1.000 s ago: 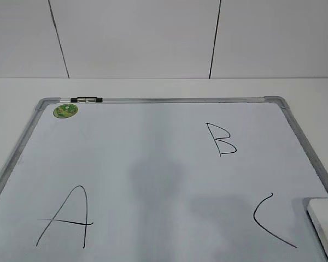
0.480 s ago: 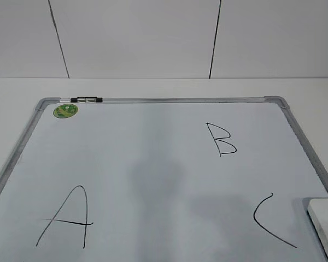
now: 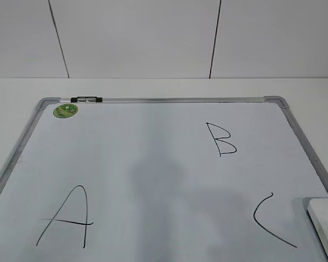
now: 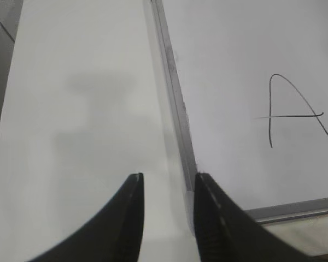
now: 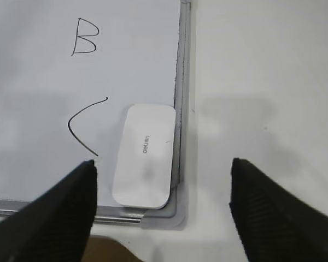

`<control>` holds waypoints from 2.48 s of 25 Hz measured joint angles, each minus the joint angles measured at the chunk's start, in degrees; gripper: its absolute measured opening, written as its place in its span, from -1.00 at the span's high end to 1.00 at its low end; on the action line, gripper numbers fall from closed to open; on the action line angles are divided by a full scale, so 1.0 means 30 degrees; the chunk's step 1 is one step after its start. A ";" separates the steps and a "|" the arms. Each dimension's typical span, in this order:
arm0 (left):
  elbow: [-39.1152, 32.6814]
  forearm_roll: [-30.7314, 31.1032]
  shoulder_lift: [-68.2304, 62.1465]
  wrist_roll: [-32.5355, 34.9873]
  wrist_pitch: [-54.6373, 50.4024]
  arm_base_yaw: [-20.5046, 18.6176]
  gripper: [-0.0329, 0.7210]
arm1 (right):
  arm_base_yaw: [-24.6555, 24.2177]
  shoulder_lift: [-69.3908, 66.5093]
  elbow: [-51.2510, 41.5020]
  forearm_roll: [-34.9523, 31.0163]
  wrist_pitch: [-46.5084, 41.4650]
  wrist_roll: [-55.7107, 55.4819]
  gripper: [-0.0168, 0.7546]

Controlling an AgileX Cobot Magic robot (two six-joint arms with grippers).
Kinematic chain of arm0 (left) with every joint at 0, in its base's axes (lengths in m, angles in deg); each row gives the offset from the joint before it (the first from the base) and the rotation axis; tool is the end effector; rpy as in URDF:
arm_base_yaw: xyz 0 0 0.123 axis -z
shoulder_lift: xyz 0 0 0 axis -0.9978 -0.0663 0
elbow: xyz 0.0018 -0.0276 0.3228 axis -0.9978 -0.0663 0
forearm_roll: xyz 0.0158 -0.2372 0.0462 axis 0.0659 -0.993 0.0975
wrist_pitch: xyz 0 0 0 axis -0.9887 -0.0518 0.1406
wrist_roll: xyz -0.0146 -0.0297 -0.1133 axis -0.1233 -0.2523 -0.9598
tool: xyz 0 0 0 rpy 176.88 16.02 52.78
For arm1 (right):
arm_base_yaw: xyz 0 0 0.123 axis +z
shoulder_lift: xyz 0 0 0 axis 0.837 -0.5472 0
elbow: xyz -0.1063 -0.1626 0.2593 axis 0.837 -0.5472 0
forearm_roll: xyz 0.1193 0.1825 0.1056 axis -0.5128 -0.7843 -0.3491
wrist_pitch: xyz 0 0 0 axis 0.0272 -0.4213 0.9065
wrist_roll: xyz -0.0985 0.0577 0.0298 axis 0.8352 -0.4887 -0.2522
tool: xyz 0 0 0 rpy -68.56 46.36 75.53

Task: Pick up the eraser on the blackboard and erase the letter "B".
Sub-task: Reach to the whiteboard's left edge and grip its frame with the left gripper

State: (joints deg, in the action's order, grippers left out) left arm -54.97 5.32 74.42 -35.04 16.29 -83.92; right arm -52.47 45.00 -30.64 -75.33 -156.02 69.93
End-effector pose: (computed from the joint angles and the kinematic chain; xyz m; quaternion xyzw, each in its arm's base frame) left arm -0.0048 -0.0051 0.2831 0.0635 0.9042 -0.0117 0.4222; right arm -0.0375 -0.0029 0.2599 -0.0415 0.8807 0.0136 0.4716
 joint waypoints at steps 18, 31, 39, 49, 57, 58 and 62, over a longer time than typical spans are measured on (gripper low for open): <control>0.6793 -0.0080 -1.6385 -0.1529 -0.0711 0.0000 0.28 | 0.0000 -0.9716 0.4298 -0.1754 -0.1248 -0.2055 -0.56; 1.0393 -0.0080 -2.4405 -0.1529 0.1220 0.0000 0.28 | 0.0000 -1.1937 0.4480 -0.3493 -0.1248 -0.2095 -0.56; 1.0427 -0.0113 -2.7365 -0.1287 0.3725 0.0000 0.28 | 0.0000 -1.1949 0.4480 -0.3864 -0.1248 -0.2132 -0.56; 1.0669 -0.0876 -2.9253 -0.0672 0.4853 0.0000 0.29 | 0.0000 -1.1949 0.4480 -0.3864 -0.1248 -0.2132 -0.56; 1.1597 -0.0999 -3.0031 -0.0530 0.4885 0.0000 0.29 | 0.0000 -1.1949 0.4480 -0.3870 -0.1248 -0.2132 -0.56; 1.1622 -0.0999 -3.0063 -0.0488 0.4885 0.0000 0.29 | 0.0000 -1.1949 0.4480 -0.3870 -0.1248 -0.2132 -0.56; 1.1669 -0.1033 -3.0403 -0.0409 0.4885 0.0000 0.29 | 0.0000 -1.1949 0.4480 -0.3870 -0.1248 -0.2132 -0.56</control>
State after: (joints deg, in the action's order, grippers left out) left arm -19.96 2.22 -16.78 -36.27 30.94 -83.92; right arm -52.47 9.16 -17.20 -86.94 -159.77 63.54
